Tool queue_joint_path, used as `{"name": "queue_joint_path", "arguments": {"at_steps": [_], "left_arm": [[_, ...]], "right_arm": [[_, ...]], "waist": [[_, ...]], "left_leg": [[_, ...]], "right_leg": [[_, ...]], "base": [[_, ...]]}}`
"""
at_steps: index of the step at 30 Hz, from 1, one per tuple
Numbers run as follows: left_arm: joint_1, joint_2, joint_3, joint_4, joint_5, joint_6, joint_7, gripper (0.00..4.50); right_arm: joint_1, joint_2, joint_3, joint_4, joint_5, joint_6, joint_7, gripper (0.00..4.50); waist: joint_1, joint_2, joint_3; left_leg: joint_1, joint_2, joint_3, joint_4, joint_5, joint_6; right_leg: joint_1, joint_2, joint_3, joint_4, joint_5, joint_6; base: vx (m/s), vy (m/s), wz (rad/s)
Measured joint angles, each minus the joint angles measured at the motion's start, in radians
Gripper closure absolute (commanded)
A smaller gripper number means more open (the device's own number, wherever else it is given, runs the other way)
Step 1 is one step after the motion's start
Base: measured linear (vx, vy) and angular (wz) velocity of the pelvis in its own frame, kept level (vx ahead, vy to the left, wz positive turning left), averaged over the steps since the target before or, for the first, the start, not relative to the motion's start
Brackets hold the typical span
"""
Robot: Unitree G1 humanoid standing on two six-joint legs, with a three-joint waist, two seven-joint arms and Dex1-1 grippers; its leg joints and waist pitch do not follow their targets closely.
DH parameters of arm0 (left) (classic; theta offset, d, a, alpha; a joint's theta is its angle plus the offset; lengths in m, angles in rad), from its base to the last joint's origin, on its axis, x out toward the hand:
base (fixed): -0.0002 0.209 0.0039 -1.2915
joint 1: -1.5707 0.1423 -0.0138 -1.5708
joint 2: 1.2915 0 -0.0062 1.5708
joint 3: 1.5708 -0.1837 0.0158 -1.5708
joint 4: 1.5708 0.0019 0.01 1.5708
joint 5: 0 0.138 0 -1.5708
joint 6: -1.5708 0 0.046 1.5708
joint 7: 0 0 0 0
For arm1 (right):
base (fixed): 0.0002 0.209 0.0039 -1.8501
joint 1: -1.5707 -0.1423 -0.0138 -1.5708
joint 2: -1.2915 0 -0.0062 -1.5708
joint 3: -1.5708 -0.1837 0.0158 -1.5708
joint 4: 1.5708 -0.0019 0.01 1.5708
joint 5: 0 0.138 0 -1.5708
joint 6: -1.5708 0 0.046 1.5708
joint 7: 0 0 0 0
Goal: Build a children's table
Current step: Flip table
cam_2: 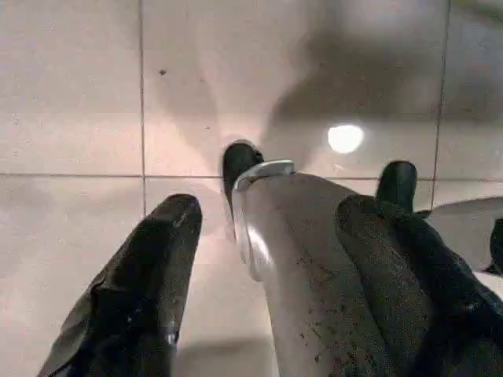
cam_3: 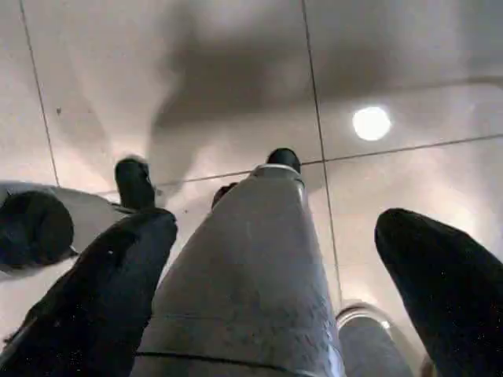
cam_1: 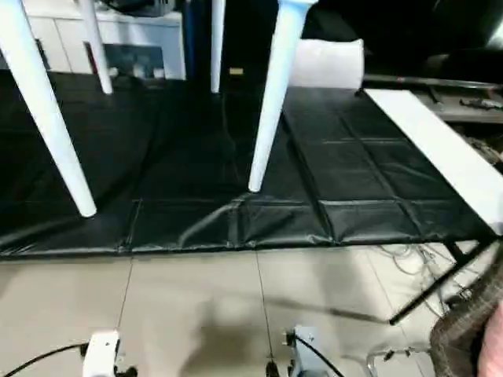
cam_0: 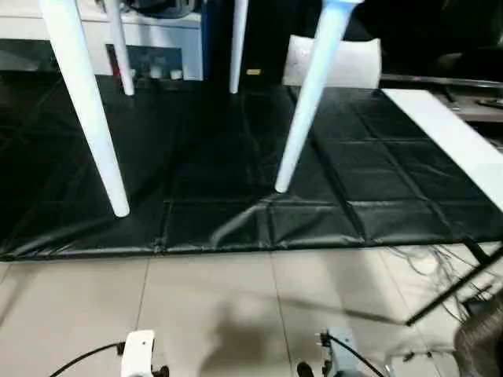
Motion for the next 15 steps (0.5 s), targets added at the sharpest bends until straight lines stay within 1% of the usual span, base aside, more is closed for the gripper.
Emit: {"name": "queue_joint_path", "arguments": {"at_steps": [1,2,4,7,9,13,15], "left_arm": [[0.000,-0.003,0.005,0.003,-0.004,-0.006,0.004,1.28],[-0.002,-0.003,0.013,0.012,-0.005,-0.013,0.004,1.28],[-0.010,-0.005,0.019,0.030,-0.002,-0.025,0.006,1.28],[-0.017,-0.007,0.030,0.042,-0.001,-0.032,0.006,1.28],[-0.020,-0.008,0.032,0.045,0.000,-0.034,0.009,1.28],[-0.014,-0.005,0.032,0.043,0.000,-0.044,0.002,1.28],[-0.014,-0.005,0.032,0.043,0.000,-0.044,0.002,1.28]], "right_arm": [[0.000,0.007,0.012,0.000,-0.006,0.000,0.001,0.00],[-0.005,0.019,0.017,0.009,-0.018,-0.005,0.001,0.00],[-0.016,0.042,0.021,0.027,-0.028,-0.011,0.003,0.00],[-0.036,0.074,0.021,0.035,-0.029,-0.011,-0.006,0.00],[-0.046,0.088,0.021,0.037,-0.038,-0.011,-0.016,0.00],[-0.077,0.108,0.026,0.067,-0.060,-0.016,-0.026,0.00],[-0.078,0.108,0.028,0.075,-0.062,-0.016,-0.026,0.00]], "waist": [[0.004,-0.004,-0.002],[0.009,-0.005,-0.003],[0.015,-0.006,-0.005],[0.019,-0.006,-0.005],[0.024,-0.007,-0.006],[0.040,-0.009,-0.007],[0.041,-0.010,-0.007]], "left_leg": [[0.000,0.002,0.002,0.000,0.000,0.000],[-0.001,0.004,0.003,-0.002,0.001,-0.001],[-0.002,0.008,0.010,-0.007,0.004,-0.004],[0.001,0.009,0.017,-0.016,0.007,0.001],[0.002,0.009,0.019,-0.018,0.007,0.002],[0.005,0.009,0.022,-0.020,0.006,-0.001],[0.007,0.010,0.024,-0.020,0.004,-0.004]], "right_leg": [[-0.002,0.001,0.000,0.001,0.000,0.001],[-0.004,0.001,0.000,0.002,0.000,0.001],[-0.009,0.003,0.000,0.002,-0.002,0.004],[-0.012,0.003,0.002,-0.001,-0.004,0.003],[-0.012,0.003,0.002,-0.001,-0.006,0.001],[-0.012,0.003,0.005,-0.001,-0.007,0.000],[-0.011,0.003,0.008,-0.001,-0.006,0.001]], "base": [[0.059,-0.015,-0.04],[0.071,-0.019,-0.07],[0.075,-0.022,-0.05],[0.066,-0.013,-0.03],[0.000,0.000,0.00],[0.000,0.000,0.00],[0.000,0.000,0.00]]}}
